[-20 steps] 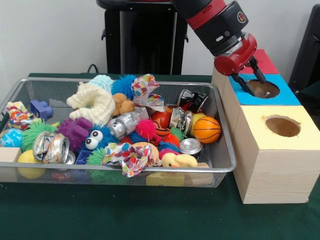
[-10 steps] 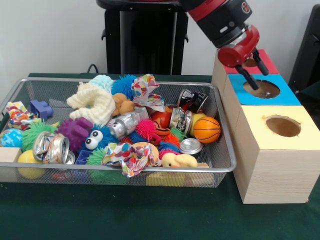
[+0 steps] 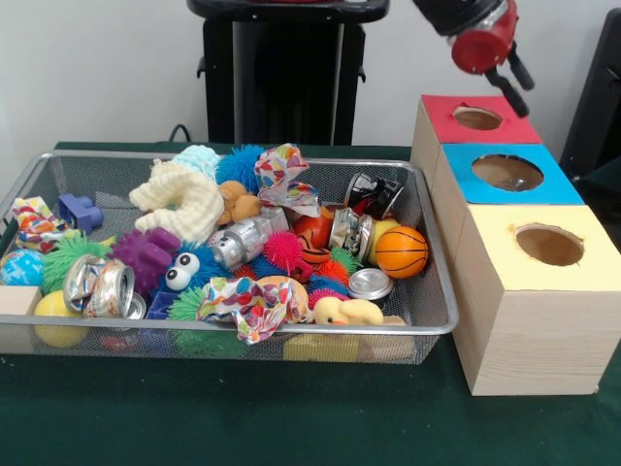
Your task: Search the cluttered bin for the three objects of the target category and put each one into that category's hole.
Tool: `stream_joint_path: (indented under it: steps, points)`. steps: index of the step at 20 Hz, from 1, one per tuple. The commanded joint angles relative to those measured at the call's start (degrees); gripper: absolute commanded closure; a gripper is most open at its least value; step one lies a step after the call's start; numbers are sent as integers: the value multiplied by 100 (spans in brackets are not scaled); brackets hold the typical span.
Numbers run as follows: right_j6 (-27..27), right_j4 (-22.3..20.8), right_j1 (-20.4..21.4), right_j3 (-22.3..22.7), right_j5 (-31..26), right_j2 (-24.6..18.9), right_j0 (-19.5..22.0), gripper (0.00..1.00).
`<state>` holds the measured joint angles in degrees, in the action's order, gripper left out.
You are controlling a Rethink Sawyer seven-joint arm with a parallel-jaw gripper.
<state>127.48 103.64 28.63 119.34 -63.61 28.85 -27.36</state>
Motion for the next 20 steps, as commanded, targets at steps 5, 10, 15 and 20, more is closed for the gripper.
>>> stream_joint_path:
  steps: [5,10,15,20]
  points:
    - [2298,-2116,601,-743,303,258,744,0]
    - [2635,-2587,802,-876,134,234,989,0]
    - [3112,-3212,1013,-1200,-187,303,1242,0]
    - [2968,-3721,992,-1394,-25,357,1425,0]
